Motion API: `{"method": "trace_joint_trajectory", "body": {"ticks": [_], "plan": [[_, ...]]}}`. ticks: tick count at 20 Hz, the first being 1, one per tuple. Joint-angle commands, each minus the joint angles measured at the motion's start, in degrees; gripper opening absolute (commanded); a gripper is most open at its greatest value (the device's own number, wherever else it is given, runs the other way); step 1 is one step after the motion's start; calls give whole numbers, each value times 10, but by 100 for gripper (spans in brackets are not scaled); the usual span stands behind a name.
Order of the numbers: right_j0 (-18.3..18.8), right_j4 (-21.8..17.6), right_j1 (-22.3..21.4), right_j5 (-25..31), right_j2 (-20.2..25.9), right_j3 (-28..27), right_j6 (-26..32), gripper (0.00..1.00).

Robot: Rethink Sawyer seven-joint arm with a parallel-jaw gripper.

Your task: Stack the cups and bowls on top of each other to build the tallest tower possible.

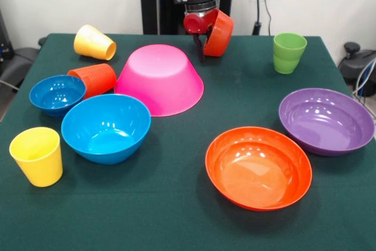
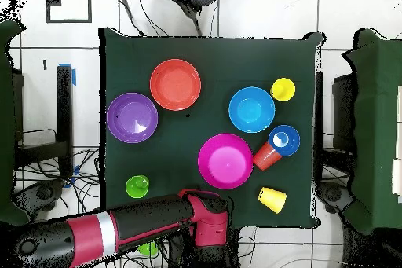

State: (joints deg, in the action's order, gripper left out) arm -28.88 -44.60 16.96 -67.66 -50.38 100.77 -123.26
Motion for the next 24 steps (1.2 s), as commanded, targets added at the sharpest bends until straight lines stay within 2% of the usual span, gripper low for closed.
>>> {"method": "trace_joint_trajectory", "body": {"ticks": [1, 2, 20, 24], "plan": [[-2, 17, 37, 34, 59, -74, 125, 100], [-2, 18, 37, 33, 59, -74, 126, 0], [-15, 9, 45, 56, 53, -81, 111, 0], [-13, 19, 42, 36, 47, -79, 133, 0]]}}
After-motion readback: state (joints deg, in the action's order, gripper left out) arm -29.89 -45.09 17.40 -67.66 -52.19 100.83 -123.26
